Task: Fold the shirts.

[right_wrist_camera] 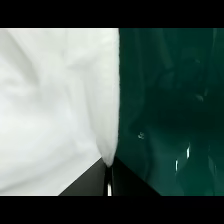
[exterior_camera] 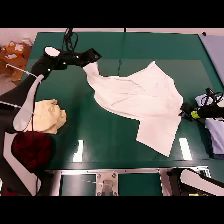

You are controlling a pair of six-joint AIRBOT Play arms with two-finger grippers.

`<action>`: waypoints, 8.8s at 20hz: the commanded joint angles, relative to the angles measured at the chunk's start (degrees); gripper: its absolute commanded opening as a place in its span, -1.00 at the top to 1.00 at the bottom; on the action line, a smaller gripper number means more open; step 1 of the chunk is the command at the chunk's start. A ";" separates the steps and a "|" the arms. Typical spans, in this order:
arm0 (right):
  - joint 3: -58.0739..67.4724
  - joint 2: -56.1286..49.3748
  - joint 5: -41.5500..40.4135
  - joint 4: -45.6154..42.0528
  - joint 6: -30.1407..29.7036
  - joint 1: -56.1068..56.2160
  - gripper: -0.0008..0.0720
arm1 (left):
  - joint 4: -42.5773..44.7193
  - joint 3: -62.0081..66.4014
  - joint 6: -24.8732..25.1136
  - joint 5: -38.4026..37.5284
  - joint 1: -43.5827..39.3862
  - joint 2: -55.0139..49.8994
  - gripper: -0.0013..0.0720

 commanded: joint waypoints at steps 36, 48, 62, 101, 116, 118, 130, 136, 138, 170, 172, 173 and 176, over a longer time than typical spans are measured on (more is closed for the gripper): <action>16.85 7.28 15.06 21.53 -7.26 0.44 0.94 | 48.74 -0.11 -18.80 -30.10 -5.14 23.12 0.91; 60.74 30.42 5.90 23.06 -2.27 0.42 0.94 | 51.01 17.29 -15.30 -25.49 -5.14 58.40 0.91; 32.98 11.82 0.13 22.77 -10.12 1.20 0.94 | 34.88 8.41 -6.19 -17.86 -5.14 25.73 0.91; 5.57 -1.09 11.28 7.28 -14.58 -18.95 -0.05 | 27.65 -53.00 -15.32 -19.23 14.32 28.41 -0.32; 5.57 -1.09 11.82 7.28 -14.53 -18.32 -0.05 | 29.22 -50.95 -12.15 -25.46 20.44 25.62 -0.31; 5.57 -1.09 12.04 7.26 -14.53 -18.32 -0.05 | 26.91 -50.95 -10.78 -25.40 18.18 25.62 -0.31; 0.57 -2.23 11.96 7.21 -14.56 -18.32 -0.20 | 24.55 -52.11 -9.44 -25.31 10.62 25.64 0.78; -0.09 -5.60 11.93 7.69 -14.56 -18.18 -0.20 | 22.77 -52.11 -7.69 -23.96 10.71 25.75 0.91; -0.42 -7.26 11.93 7.69 -14.58 -18.18 -0.20 | 22.75 -52.11 -7.74 -22.67 10.71 25.75 0.91; 25.94 12.20 19.91 28.68 -16.59 -16.31 0.94 | 24.70 -20.98 -10.75 -28.09 10.71 47.06 0.91; 32.52 19.26 16.06 33.62 -12.33 -16.17 0.94 | 24.59 -10.51 -12.48 -27.63 10.69 51.12 0.91; 34.80 22.80 13.29 37.51 -11.08 -16.20 0.94 | 23.96 -4.96 -13.03 -27.47 10.71 52.92 0.91; 41.24 31.23 3.87 41.31 -10.19 -16.28 0.94 | 23.85 9.55 -14.38 -27.50 10.71 56.89 0.91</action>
